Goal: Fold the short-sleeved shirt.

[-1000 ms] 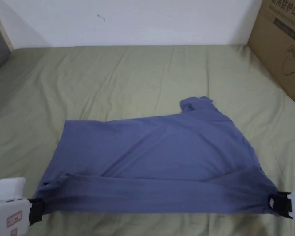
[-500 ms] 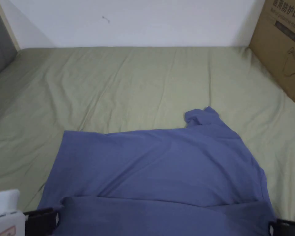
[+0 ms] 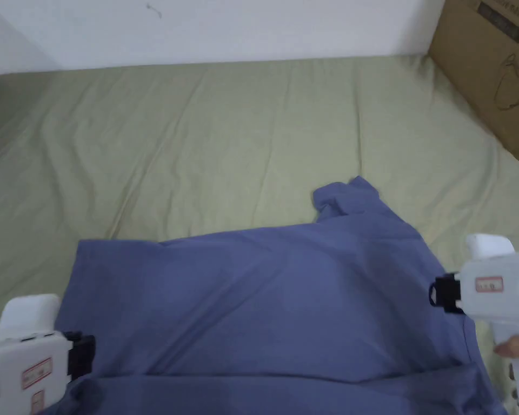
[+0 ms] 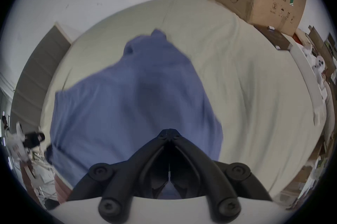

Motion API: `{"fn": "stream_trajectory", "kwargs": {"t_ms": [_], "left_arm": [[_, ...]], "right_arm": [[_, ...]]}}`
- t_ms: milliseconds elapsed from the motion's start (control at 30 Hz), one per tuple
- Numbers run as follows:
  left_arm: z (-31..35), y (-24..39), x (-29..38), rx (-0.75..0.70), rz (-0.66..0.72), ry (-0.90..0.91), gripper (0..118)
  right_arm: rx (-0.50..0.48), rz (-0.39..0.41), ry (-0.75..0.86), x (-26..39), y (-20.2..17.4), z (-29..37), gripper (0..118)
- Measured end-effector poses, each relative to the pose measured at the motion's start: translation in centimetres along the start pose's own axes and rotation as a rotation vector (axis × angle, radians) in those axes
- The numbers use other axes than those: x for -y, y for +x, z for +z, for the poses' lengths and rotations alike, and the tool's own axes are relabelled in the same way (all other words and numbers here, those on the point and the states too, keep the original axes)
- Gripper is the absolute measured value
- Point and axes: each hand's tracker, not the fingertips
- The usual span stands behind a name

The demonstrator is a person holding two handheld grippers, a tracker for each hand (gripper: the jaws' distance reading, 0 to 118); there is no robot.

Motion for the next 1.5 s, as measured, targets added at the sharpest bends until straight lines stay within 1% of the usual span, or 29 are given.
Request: {"fn": "stream_trajectory", "kwargs": {"t_ms": [100, 133, 167, 200, 333, 433, 500, 533, 567, 600, 633, 700, 800, 833, 867, 900, 933, 967, 1000, 1100, 1200, 1233, 1267, 1300, 1333, 1367, 1400, 1433, 1500], "left_arm": [[-0.7, -0.2, -1.3, 0.009, 0.033, 0.006, 0], [-1.0, -0.2, -1.8, 0.006, 0.034, 0.005, 0], [-1.2, -0.1, -2.0, -0.004, 0.033, 0.003, 0], [-1.5, -0.1, -2.3, -0.014, 0.028, 0.003, 0], [-2.2, -0.3, -3.2, -0.015, 0.022, -0.013, 0], [-3.0, -0.5, -3.2, -0.026, 0.03, -0.025, 0], [-3.4, -0.7, -3.1, -0.021, 0.04, -0.032, 0], [-3.5, -0.7, -3.1, -0.02, 0.045, -0.037, 0], [-3.4, -0.7, -3.0, -0.021, 0.046, -0.036, 0], [-3.5, -0.7, -3.0, -0.023, 0.045, -0.036, 0], [-3.5, -0.7, -3.1, -0.024, 0.044, -0.038, 0], [-3.4, -0.8, -3.3, -0.026, 0.049, -0.03, 0], [-3.5, -1.3, -4.5, -0.025, 0.065, -0.004, 0], [-3.9, -1.8, -5.2, -0.023, 0.071, 0.014, 7], [-4.6, -2.2, -6.3, -0.037, 0.075, 0.019, 25], [-5.4, -2.5, -7.4, -0.054, 0.072, 0.023, 55], [-6.3, -2.9, -8.6, -0.066, 0.076, 0.032, 99], [-7.6, -3.5, -10.0, -0.077, 0.082, 0.031, 114], [-8.9, -3.8, -11.1, -0.085, 0.091, 0.018, 115], [-12.6, -4.5, -14.3, -0.077, 0.105, 0.01, 110], [-16.8, -5.0, -15.8, -0.088, 0.102, -0.062, 107], [-17.9, -5.1, -15.8, -0.051, 0.105, -0.109, 88], [-18.6, -4.8, -15.6, -0.097, 0.1, -0.176, 65], [-17.9, -4.6, -15.6, -0.146, 0.069, -0.13, 62], [-16.9, -4.2, -15.8, -0.124, 0.061, -0.113, 51], [-16.4, -4.0, -15.9, -0.13, 0.022, -0.107, 32], [-16.0, -4.0, -16.1, -0.113, 0.034, -0.11, 10], [-15.7, -4.0, -16.2, -0.035, 0.078, -0.126, 2], [-14.3, -3.3, -15.9, -0.085, 0.043, -0.093, 2]], "right_arm": [[0.037, 0.047, 0.021, -5.5, -0.5, -3.5, 12], [0.04, 0.061, 0.012, -7.2, -0.5, -5.0, 40], [0.046, 0.068, -0.001, -8.9, -0.5, -6.6, 58], [0.044, 0.077, -0.013, -10.4, -0.4, -8.2, 68], [0.105, 0.085, -0.09, -13.7, 0.0, -13.3, 70], [0.076, 0.095, -0.156, -13.5, 0.6, -15.4, 69], [0.071, 0.089, -0.137, -13.2, 0.7, -14.9, 66], [0.068, 0.092, -0.133, -13.2, 0.5, -14.2, 46], [0.072, 0.148, -0.115, -13.2, 0.4, -13.7, 15], [0.081, 0.16, -0.096, -13.0, 0.2, -13.1, 0], [0.059, 0.132, -0.107, -13.2, 0.2, -12.7, 0], [0.046, 0.147, -0.118, -13.1, 0.1, -12.5, 0], [0.044, 0.132, -0.106, -13.1, -0.1, -12.0, 0], [0.044, 0.129, -0.099, -13.1, -0.2, -11.8, 0], [0.04, 0.131, -0.096, -13.1, -0.3, -11.6, 0], [0.042, 0.139, -0.095, -13.3, -0.5, -11.6, 0], [0.051, 0.151, -0.095, -13.2, -0.7, -11.6, 0], [0.056, 0.162, -0.096, -13.2, -0.8, -11.5, 0], [0.056, 0.162, -0.096, -13.1, -0.8, -11.5, 0], [0.054, 0.154, -0.097, -13.1, -0.8, -11.6, 0], [0.06, 0.149, -0.105, -13.0, -0.7, -12.0, 0], [0.062, 0.144, -0.109, -13.0, -0.8, -12.1, 0], [0.062, 0.143, -0.111, -13.0, -1.0, -12.1, 0], [0.059, 0.14, -0.111, -13.1, -0.8, -12.1, 0], [0.053, 0.138, -0.111, -13.1, -0.9, -11.9, 0], [0.05, 0.139, -0.102, -13.0, -1.1, -11.6, 0], [0.045, 0.138, -0.096, -13.0, -1.2, -11.1, 0], [0.031, 0.139, -0.091, -13.0, -1.2, -10.7, 0], [0.029, 0.136, -0.065, -12.6, -1.3, -9.1, 0]]}}
